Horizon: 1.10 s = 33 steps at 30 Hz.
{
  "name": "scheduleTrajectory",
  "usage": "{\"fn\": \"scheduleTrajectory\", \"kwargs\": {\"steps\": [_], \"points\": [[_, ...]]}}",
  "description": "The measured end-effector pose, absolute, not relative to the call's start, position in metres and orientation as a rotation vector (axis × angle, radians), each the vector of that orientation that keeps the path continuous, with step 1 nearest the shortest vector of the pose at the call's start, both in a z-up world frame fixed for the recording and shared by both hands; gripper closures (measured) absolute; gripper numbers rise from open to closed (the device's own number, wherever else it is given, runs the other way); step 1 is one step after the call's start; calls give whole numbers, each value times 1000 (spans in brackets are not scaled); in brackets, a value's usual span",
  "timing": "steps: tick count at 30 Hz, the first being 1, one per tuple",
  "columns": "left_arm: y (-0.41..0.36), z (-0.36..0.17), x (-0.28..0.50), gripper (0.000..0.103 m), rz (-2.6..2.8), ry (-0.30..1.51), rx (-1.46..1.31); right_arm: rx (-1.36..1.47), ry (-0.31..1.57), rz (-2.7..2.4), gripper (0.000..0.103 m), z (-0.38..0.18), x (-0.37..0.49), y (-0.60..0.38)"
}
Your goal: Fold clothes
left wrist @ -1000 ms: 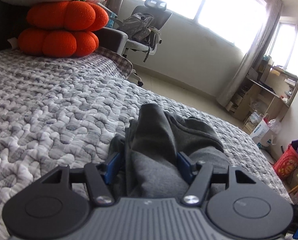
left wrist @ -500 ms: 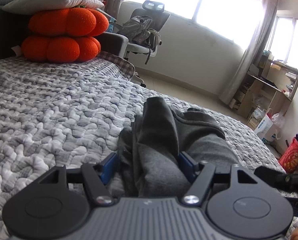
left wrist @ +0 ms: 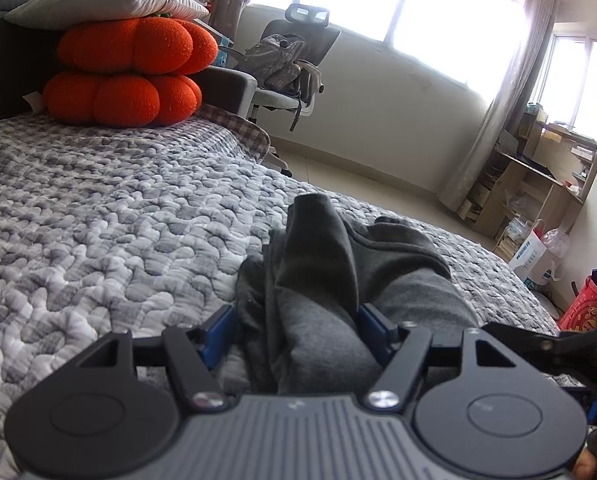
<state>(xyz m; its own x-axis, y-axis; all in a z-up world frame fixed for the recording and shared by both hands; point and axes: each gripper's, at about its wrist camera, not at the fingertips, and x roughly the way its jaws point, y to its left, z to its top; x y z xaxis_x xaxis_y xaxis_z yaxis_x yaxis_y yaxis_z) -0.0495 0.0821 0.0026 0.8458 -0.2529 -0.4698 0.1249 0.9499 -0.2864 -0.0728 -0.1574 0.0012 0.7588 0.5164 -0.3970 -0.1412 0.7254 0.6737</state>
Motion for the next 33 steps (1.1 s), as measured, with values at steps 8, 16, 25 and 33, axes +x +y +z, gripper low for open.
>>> {"fn": "scheduleTrajectory", "kwargs": {"steps": [8, 16, 25, 33], "points": [[84, 2, -49, 34, -205, 523, -259, 666, 618, 444, 22, -1, -61, -145], [86, 1, -50, 34, -209, 521, -269, 772, 662, 498, 22, -3, -49, -162], [91, 0, -52, 34, -229, 518, -318, 679, 713, 515, 24, 1, -32, -146], [93, 0, -53, 34, -244, 520, -328, 735, 807, 595, 26, -7, 34, -152]]}}
